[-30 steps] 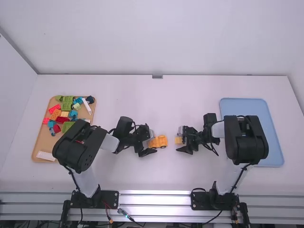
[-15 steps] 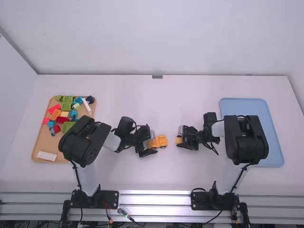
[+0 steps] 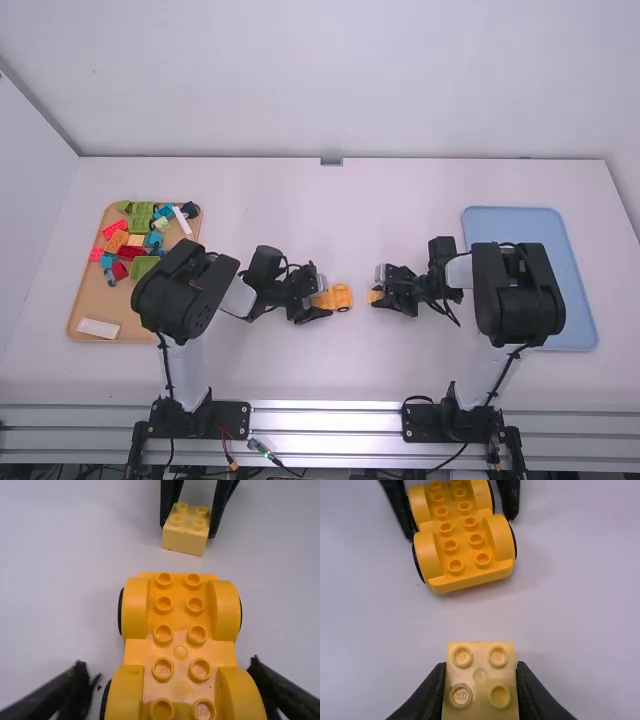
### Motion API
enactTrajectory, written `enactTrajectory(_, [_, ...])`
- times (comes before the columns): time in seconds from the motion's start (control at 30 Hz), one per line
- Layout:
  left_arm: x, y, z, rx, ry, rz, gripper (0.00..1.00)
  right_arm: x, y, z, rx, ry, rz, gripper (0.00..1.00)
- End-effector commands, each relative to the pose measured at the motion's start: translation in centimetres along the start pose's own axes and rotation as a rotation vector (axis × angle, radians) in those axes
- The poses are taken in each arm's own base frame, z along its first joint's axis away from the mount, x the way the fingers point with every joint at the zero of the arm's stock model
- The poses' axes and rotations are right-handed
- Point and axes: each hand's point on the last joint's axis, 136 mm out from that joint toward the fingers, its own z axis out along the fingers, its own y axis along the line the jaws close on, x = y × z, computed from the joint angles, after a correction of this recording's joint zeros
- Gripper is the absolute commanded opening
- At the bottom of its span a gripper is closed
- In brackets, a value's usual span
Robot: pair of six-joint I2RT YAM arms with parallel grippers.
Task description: Assemble lego blocks to make yellow taxi
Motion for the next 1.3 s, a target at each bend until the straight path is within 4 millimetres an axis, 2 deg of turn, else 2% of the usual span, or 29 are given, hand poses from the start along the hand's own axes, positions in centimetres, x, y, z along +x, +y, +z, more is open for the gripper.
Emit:
enactTrajectory(0.0, [0.6, -0.2, 0.1, 0.007, 0.007, -0.019, 0.69, -0.1, -0.3, 0.0, 0.0, -0.007, 0.003, 0.22])
enactTrajectory(0.17, [0.4, 0.0, 0.3, 0.006, 0.003, -0.001, 0.6, -1.2, -0.5, -0.2, -0.015, -0.054, 0.012, 0.2])
enactTrajectory(0.33, [0.7, -0.2, 0.4, 0.026, 0.026, 0.066, 0.49, -2.4, -1.0, -0.9, -0.051, -0.059, 0.062, 0.3])
enactTrajectory(0.57, [0.8, 0.1, 0.6, 0.063, 0.062, 0.124, 0.38, -4.8, -1.0, -0.7, -0.122, -0.051, 0.064, 0.24])
enactTrajectory(0.77, [1.0, 1.4, 0.8, 0.041, 0.116, 0.098, 0.38, -6.4, -0.6, 0.6, -0.166, -0.037, 0.007, 0.26])
enactTrajectory(1.0, [0.9, 1.4, 0.8, 0.05, 0.118, 0.094, 0.39, -7.5, 0.0, 1.6, -0.197, -0.037, -0.029, 0.31])
enactTrajectory(1.27, [0.9, 1.4, 0.9, 0.051, 0.119, 0.086, 0.38, -8.4, -0.1, 2.5, -0.183, 0.002, -0.004, 0.29])
